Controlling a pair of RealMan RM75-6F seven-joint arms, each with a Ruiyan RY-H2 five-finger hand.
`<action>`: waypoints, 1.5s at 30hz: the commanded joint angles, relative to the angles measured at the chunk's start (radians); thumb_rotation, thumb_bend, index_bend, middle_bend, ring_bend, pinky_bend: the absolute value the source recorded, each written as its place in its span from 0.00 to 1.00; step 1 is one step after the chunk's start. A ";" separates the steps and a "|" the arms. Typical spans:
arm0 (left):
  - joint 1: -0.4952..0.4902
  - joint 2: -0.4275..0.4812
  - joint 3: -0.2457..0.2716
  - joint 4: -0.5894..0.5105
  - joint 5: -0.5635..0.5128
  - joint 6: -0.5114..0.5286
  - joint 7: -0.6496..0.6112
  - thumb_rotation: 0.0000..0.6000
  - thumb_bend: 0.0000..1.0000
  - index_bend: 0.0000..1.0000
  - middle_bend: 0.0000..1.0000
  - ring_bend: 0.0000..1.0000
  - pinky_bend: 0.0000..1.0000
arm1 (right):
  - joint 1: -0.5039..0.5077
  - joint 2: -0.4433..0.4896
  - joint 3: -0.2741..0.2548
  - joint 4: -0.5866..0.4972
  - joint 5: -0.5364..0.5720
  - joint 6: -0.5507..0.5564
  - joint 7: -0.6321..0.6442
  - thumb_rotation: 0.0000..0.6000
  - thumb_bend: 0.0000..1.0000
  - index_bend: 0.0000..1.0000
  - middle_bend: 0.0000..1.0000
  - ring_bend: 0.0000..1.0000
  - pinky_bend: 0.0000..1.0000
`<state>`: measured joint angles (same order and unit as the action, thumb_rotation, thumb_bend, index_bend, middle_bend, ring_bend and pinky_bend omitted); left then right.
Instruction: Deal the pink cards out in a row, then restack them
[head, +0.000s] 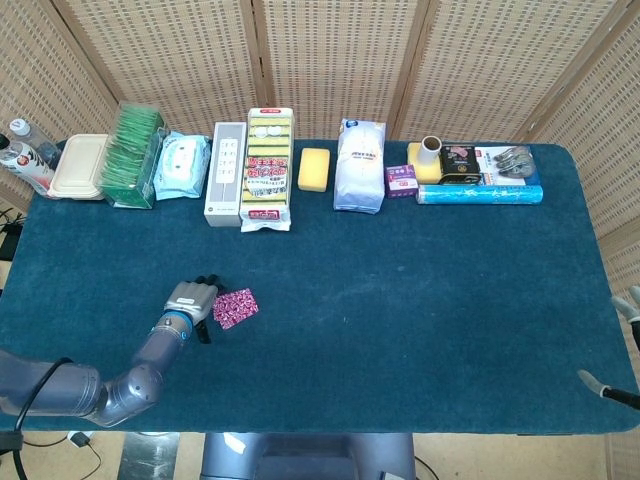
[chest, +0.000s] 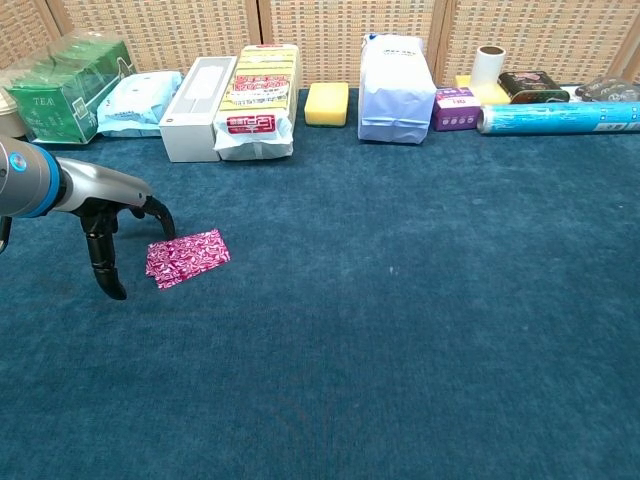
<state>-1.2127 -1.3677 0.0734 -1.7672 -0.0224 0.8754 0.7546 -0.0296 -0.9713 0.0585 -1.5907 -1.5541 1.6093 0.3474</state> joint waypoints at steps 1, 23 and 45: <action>-0.005 -0.002 0.001 -0.003 -0.011 0.005 0.004 1.00 0.11 0.14 0.00 0.00 0.16 | 0.000 0.000 0.000 0.000 -0.001 0.000 0.001 1.00 0.00 0.09 0.00 0.00 0.00; 0.038 0.010 -0.012 -0.058 0.124 0.117 -0.050 1.00 0.11 0.14 0.00 0.00 0.18 | -0.001 0.000 -0.002 -0.002 -0.006 0.004 -0.004 1.00 0.00 0.09 0.00 0.00 0.00; 0.113 -0.138 -0.084 0.004 0.139 0.267 -0.001 1.00 0.13 0.14 0.00 0.00 0.21 | -0.005 0.004 0.000 0.006 -0.005 0.011 0.022 1.00 0.00 0.09 0.00 0.00 0.00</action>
<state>-1.1007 -1.5047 -0.0095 -1.7643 0.1163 1.1433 0.7526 -0.0342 -0.9672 0.0586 -1.5844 -1.5586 1.6204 0.3697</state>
